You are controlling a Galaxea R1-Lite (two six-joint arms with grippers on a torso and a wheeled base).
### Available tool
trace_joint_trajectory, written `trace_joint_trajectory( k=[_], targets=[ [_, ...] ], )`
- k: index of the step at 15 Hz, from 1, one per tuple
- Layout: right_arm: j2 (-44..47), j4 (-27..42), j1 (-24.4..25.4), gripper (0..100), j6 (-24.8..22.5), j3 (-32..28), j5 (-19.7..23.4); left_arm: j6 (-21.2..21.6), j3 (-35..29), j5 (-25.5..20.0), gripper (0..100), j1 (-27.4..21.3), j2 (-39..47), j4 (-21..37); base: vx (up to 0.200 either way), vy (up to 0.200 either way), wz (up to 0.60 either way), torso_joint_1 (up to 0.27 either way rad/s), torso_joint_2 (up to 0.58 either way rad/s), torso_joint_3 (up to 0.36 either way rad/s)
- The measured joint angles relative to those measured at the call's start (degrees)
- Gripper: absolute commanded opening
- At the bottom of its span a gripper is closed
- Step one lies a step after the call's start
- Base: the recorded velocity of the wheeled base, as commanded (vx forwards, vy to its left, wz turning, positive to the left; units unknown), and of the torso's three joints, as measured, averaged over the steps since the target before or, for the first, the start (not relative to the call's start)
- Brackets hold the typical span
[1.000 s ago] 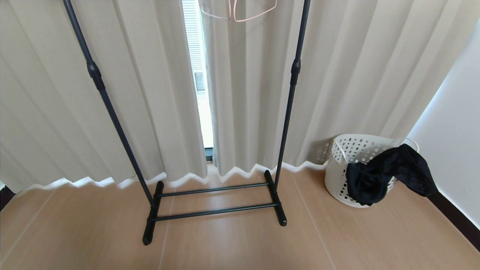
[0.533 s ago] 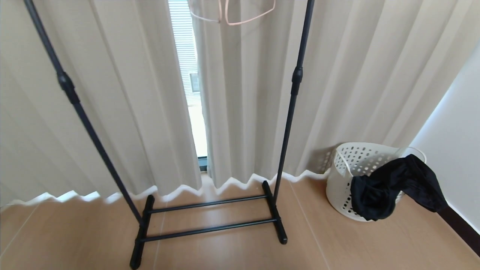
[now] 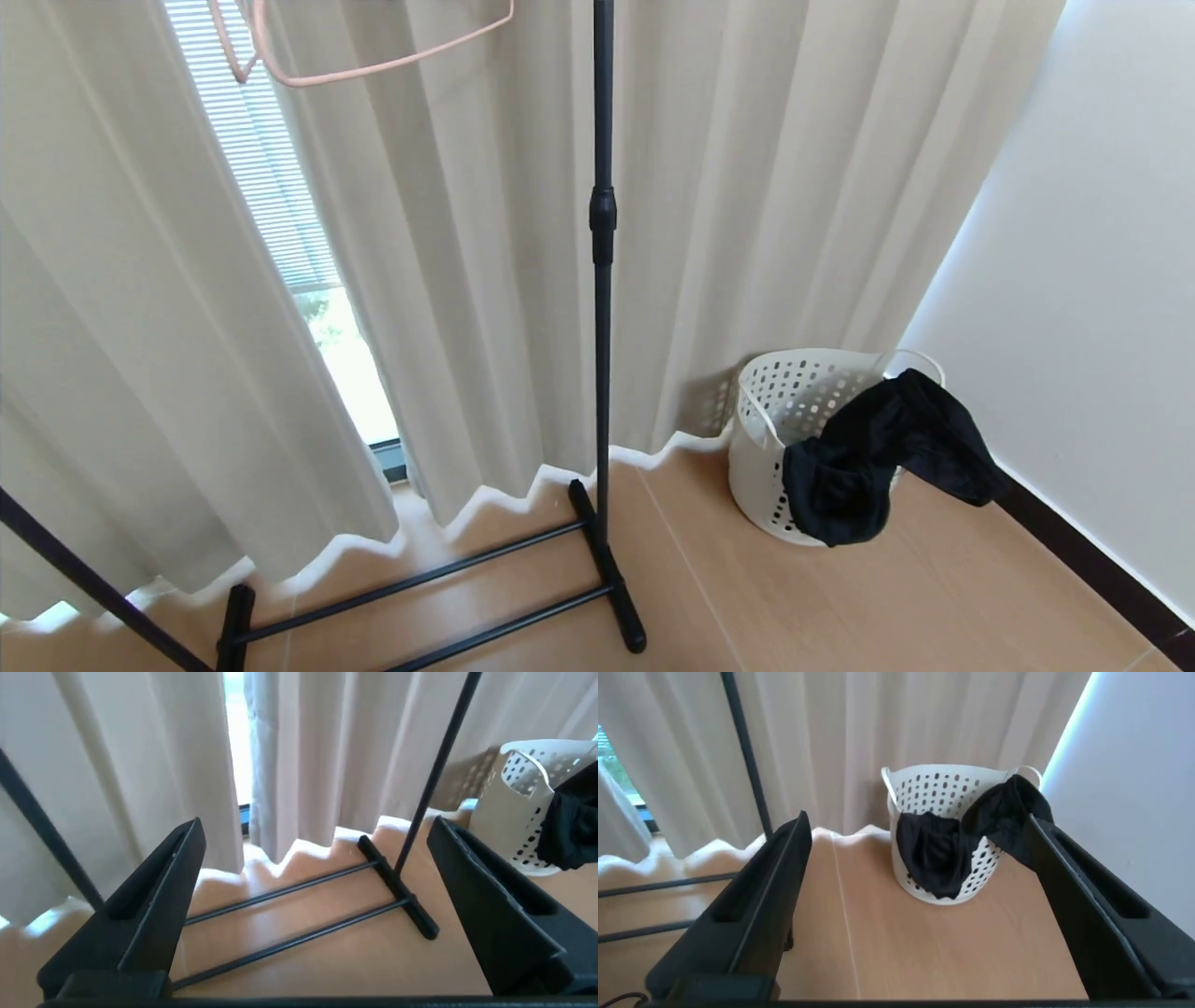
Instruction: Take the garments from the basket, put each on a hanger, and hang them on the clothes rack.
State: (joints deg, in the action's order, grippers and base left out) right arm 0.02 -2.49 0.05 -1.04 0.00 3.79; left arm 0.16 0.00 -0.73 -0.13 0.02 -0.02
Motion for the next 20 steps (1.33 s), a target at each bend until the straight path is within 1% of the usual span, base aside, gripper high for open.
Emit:
trace_joint_trajectory(
  k=[7,12,15,20],
  targets=[
    [0.00,0.13,0.11,100,0.00,0.00,-0.02,0.02,0.00,-0.05,100,0.04,0.00,-0.07,0.000,-0.200,0.00,0.005,0.01,0.002],
    [0.00,0.06,0.09,100,0.00,0.00,0.01,0.00,0.00,-0.05,100,0.02,0.00,-0.05,0.000,-0.200,-0.60,0.003,0.00,0.002],
    [0.00,0.04,0.06,100,0.00,0.00,0.00,0.02,0.00,-0.05,100,0.04,0.00,-0.02,0.000,-0.200,0.00,0.006,0.00,0.004],
    [0.00,0.11,0.11,100,0.00,0.00,0.01,0.00,0.00,-0.05,100,0.04,0.00,-0.07,0.200,-0.200,0.00,0.005,0.00,0.000]
  ],
)
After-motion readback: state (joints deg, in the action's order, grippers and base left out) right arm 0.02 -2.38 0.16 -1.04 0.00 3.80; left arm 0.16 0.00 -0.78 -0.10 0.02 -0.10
